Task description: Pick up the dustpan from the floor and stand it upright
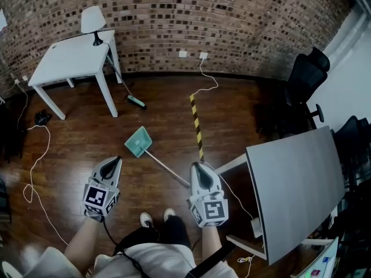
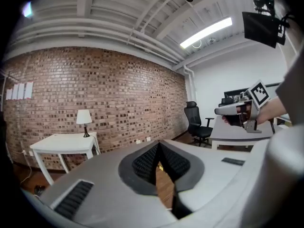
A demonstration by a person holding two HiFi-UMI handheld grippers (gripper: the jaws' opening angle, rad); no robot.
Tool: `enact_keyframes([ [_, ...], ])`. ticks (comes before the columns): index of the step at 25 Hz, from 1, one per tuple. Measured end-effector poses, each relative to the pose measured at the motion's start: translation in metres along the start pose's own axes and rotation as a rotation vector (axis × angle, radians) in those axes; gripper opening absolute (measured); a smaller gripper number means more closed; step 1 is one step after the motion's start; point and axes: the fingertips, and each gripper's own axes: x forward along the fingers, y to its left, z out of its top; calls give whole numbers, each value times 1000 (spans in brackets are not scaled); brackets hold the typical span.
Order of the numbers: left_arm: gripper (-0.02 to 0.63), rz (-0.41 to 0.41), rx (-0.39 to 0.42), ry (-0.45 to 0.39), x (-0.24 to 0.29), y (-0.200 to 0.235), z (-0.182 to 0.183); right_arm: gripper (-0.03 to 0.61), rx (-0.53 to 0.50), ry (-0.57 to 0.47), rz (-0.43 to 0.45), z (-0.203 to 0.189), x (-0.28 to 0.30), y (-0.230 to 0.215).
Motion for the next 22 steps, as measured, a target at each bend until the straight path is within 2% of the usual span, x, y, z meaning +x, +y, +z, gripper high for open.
enact_keyframes([
  [3,-9,-56,-33,36,32,-7,-28,28,1,58,-45,-36,-4,-25],
  [5,-9,-90,-54,52,50,-9,-46,67,28,103,-65,-65,-7,-38],
  [8,-9,-139,-26,72,73,-7,-73,126,73,158,-82,-118,-2,-52],
  [11,-8,-167,-13,120,101,-18,-108,126,68,237,-131,-183,-5,-80],
  [15,-6,-199,-50,139,145,-35,-159,127,42,348,-153,-278,-4,-112],
  [19,-6,-212,-44,155,201,-45,-229,127,68,397,-152,-371,5,-137],
  [22,-6,-202,-53,172,244,-55,-284,127,63,412,-189,-428,8,-156],
])
